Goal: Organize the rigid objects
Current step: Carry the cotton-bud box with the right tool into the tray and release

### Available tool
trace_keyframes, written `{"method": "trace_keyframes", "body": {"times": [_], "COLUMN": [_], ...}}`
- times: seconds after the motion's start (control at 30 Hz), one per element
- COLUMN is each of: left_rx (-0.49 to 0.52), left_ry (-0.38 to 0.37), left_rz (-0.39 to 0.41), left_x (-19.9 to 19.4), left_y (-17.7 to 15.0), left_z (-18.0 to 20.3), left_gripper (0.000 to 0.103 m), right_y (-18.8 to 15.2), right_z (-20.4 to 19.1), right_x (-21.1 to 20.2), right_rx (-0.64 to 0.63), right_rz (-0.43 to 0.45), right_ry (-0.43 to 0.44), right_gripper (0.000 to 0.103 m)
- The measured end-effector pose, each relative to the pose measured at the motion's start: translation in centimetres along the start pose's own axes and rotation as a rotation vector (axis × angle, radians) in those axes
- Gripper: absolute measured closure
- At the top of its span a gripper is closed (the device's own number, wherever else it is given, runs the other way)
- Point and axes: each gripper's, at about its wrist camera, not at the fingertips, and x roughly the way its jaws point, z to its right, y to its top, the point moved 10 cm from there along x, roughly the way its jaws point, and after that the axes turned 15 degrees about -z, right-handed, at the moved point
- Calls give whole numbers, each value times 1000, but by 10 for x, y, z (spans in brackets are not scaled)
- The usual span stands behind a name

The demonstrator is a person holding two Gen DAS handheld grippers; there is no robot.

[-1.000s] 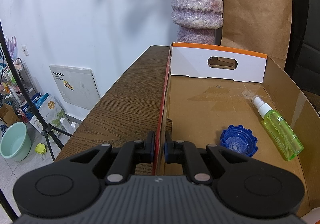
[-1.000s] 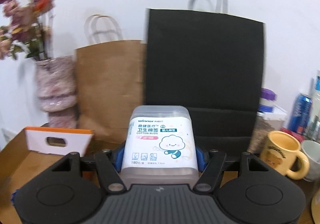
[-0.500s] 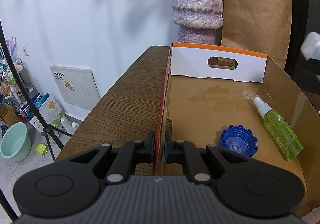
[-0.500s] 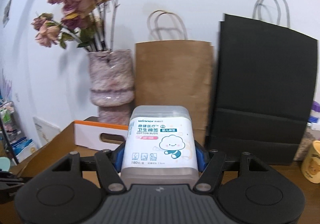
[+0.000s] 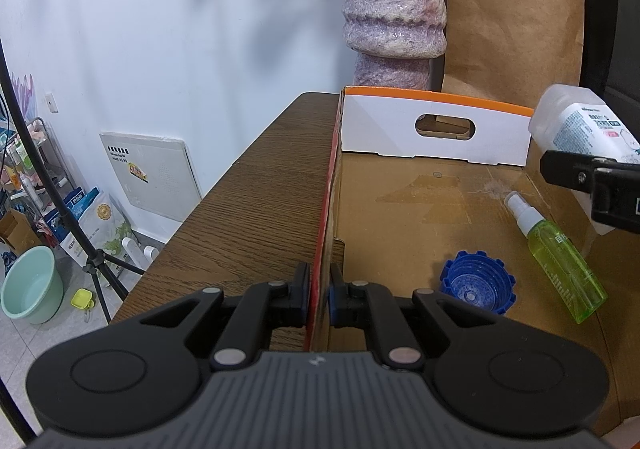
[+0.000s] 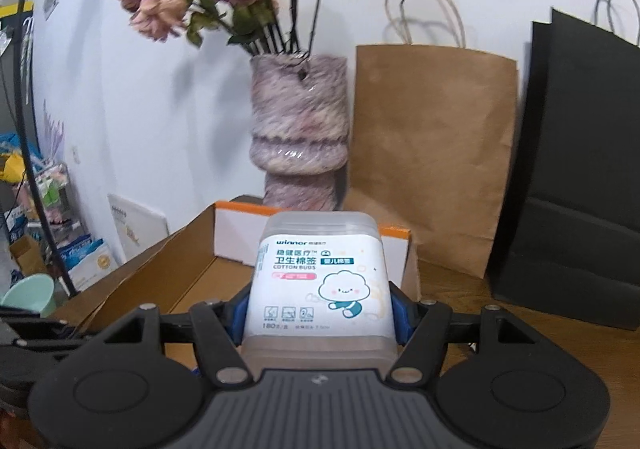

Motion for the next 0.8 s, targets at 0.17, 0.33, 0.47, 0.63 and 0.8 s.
{"method": "trace_keyframes", "body": {"times": [0.17,0.33,0.47,0.63,0.8], "left_rx": [-2,-1,-1,0,-1], "left_ry": [-1,0,0,1,1], "left_rz": [0,1,2,3,3], "left_x": [0,0,-1,-1,-1], "left_y": [0,1,0,-1,0], "left_z": [1,1,0,0,0], "left_gripper": [93,93,93,93,93], "right_y": [-3,-3,-2,-3,-4], "right_z": [1,-1,-2,-7,-9], "right_x": [-1,-1,2,3,4], "right_rx": [6,-5,-16,-35,-41], "right_rz": [-6,-9,-19,-27,-32], "right_ry": [-2,-4,1,10,8], "right_gripper": [39,39,39,39,39]}}
